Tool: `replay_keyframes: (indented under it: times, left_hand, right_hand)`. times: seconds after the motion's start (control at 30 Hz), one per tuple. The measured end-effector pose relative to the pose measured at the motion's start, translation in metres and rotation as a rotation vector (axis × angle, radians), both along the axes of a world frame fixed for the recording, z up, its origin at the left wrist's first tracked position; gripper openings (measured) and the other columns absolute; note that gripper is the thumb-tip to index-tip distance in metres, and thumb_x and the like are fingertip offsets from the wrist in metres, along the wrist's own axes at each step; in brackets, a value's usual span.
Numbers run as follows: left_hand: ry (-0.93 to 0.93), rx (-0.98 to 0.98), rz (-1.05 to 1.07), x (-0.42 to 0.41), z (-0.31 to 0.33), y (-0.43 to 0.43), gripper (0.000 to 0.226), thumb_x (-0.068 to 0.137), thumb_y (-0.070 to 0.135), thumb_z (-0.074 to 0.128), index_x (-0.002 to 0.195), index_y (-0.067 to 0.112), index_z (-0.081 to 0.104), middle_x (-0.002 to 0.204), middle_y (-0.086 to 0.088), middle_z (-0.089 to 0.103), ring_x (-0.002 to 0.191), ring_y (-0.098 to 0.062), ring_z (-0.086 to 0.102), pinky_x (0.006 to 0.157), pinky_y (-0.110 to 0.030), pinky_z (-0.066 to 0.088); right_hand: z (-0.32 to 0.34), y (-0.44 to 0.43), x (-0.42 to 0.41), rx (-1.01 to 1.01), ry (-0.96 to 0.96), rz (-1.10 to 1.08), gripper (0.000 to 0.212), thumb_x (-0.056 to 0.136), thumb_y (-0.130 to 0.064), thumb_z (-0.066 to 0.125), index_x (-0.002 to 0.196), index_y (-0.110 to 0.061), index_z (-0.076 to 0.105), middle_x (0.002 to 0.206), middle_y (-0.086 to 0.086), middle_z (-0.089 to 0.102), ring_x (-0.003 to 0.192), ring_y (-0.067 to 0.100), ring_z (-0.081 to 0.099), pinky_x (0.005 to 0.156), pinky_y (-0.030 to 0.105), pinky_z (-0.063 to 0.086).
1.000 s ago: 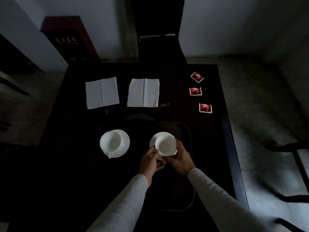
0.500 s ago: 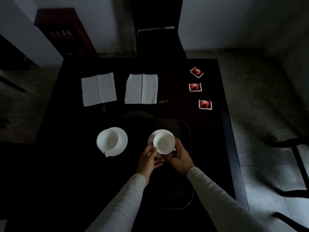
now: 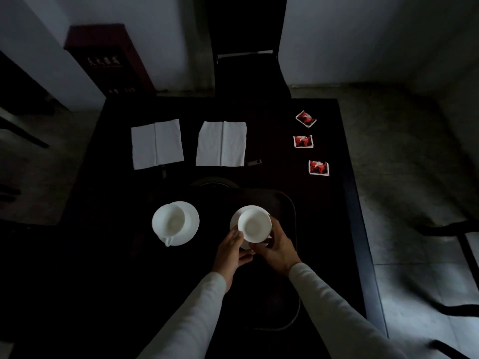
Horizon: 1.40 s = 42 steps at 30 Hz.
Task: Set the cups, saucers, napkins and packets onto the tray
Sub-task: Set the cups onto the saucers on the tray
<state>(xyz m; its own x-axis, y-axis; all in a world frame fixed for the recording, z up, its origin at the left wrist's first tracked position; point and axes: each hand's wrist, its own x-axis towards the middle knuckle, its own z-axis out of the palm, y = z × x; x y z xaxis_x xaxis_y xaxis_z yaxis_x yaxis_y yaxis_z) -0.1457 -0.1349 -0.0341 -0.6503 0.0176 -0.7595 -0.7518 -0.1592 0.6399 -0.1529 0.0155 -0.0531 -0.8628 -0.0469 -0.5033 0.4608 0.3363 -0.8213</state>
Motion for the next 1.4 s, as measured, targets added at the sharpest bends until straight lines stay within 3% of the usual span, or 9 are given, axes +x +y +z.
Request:
replay_keyframes:
  times: [0.1,0.3,0.47,0.57,0.7,0.83,1.1,1.27,1.4]
  left_hand:
    - [-0.023,-0.031,-0.015,0.001,0.001,0.0,0.021,0.105,0.036,0.046,0.125,0.04,0.051,0.106,0.005,0.069,0.097,-0.024,0.073,0.075,-0.032,0.06]
    - [-0.024,-0.081,-0.072,0.002,0.01,-0.001,0.039,0.102,0.05,0.044,0.137,0.034,0.047,0.111,0.012,0.062,0.1,-0.024,0.073,0.085,-0.039,0.06]
    - [0.013,-0.124,-0.128,0.005,0.023,-0.007,0.052,0.103,0.052,0.041,0.151,0.031,0.039,0.143,0.0,0.055,0.102,-0.023,0.071,0.082,-0.035,0.058]
    - [0.042,-0.152,-0.162,0.01,0.034,-0.013,0.055,0.103,0.052,0.041,0.153,0.032,0.035,0.15,-0.002,0.05,0.101,-0.02,0.069,0.079,-0.032,0.057]
    - [0.092,-0.208,-0.21,0.017,0.043,-0.022,0.056,0.101,0.056,0.042,0.152,0.035,0.037,0.152,0.003,0.049,0.101,-0.017,0.069,0.076,-0.029,0.056]
    - [0.164,-0.269,-0.221,0.021,0.051,-0.035,0.053,0.099,0.056,0.048,0.146,0.033,0.047,0.143,0.004,0.058,0.1,-0.016,0.07,0.077,-0.028,0.056]
    - [0.318,-0.397,-0.208,-0.008,0.075,-0.086,0.039,0.1,0.049,0.049,0.122,0.023,0.067,0.115,0.006,0.073,0.091,-0.014,0.073,0.072,-0.023,0.053]
    - [0.393,-0.457,-0.169,-0.049,0.089,-0.128,0.02,0.1,0.04,0.056,0.096,0.027,0.071,0.105,-0.001,0.075,0.076,-0.013,0.07,0.074,-0.026,0.053]
    - [0.449,-0.524,-0.248,-0.092,0.098,-0.151,0.018,0.1,0.041,0.055,0.102,0.029,0.069,0.103,0.003,0.075,0.08,-0.014,0.071,0.07,-0.023,0.051]
  right_hand:
    - [0.001,0.001,-0.001,0.006,-0.008,0.012,0.081,0.08,-0.03,0.082,0.145,-0.042,0.036,0.12,-0.015,0.061,0.099,-0.003,0.063,0.072,0.009,0.049]
    - [0.005,0.004,-0.003,-0.026,-0.021,0.034,0.088,0.072,-0.04,0.087,0.144,-0.046,0.036,0.115,-0.019,0.06,0.101,-0.003,0.061,0.08,0.012,0.047]
    - [0.009,0.009,0.002,-0.018,-0.006,0.064,0.1,0.07,-0.042,0.086,0.152,-0.042,0.03,0.136,-0.008,0.054,0.112,0.01,0.058,0.095,0.029,0.048]
    - [0.012,0.014,0.008,-0.021,-0.01,0.055,0.1,0.075,-0.03,0.087,0.155,-0.038,0.027,0.147,-0.003,0.051,0.114,0.014,0.064,0.103,0.037,0.052]
    - [0.022,0.019,0.012,-0.015,0.003,0.033,0.097,0.075,-0.039,0.087,0.154,-0.036,0.029,0.148,-0.001,0.05,0.116,0.015,0.063,0.098,0.037,0.055]
    - [0.038,0.018,0.012,-0.015,0.045,-0.028,0.087,0.079,-0.05,0.081,0.151,-0.033,0.035,0.145,0.001,0.055,0.116,0.015,0.062,0.079,0.018,0.049]
    - [0.063,0.003,-0.014,0.026,0.155,-0.108,0.081,0.081,-0.053,0.077,0.149,-0.024,0.044,0.146,0.004,0.055,0.126,0.021,0.058,0.106,0.044,0.05]
    - [0.077,-0.021,-0.046,0.042,0.193,-0.12,0.082,0.079,-0.052,0.079,0.148,-0.023,0.045,0.141,0.008,0.059,0.124,0.021,0.06,0.104,0.035,0.05]
    - [0.082,-0.037,-0.073,0.083,0.219,-0.12,0.076,0.084,-0.044,0.079,0.147,-0.021,0.045,0.138,0.007,0.059,0.118,0.016,0.059,0.096,0.029,0.05]
